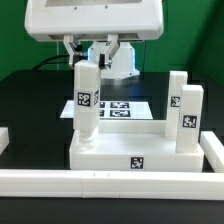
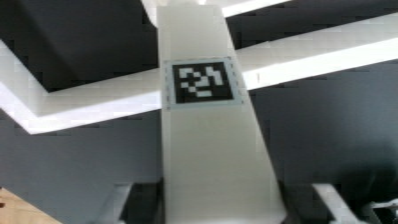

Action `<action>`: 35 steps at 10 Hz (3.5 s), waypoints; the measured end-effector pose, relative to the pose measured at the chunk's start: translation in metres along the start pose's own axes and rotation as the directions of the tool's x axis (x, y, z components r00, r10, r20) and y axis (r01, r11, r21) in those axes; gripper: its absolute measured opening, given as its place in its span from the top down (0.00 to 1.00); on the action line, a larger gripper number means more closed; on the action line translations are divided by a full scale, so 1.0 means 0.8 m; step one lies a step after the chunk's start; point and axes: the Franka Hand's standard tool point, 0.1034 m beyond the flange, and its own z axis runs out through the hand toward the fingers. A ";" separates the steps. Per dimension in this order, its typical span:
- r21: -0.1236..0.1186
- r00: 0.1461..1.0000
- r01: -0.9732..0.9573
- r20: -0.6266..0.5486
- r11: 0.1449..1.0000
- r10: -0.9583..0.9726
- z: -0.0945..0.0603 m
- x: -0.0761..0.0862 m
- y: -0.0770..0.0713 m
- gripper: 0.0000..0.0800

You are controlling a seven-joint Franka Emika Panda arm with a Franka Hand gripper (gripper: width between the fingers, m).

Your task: Assemble desk

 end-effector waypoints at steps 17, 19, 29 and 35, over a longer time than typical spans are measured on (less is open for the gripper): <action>-0.045 0.996 0.039 -0.074 0.998 -0.042 0.021 -0.018 -0.004 0.63; -0.046 0.996 0.036 -0.075 0.998 -0.039 0.021 -0.018 -0.002 0.63; -0.071 0.993 0.020 -0.113 0.997 -0.028 0.017 -0.024 0.017 0.63; -0.060 0.997 0.021 -0.077 0.998 -0.025 0.020 -0.029 0.015 0.21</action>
Offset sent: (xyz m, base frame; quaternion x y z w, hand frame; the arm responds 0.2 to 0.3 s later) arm 0.0040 0.0021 -0.0047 0.0000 0.0050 0.0015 1.0000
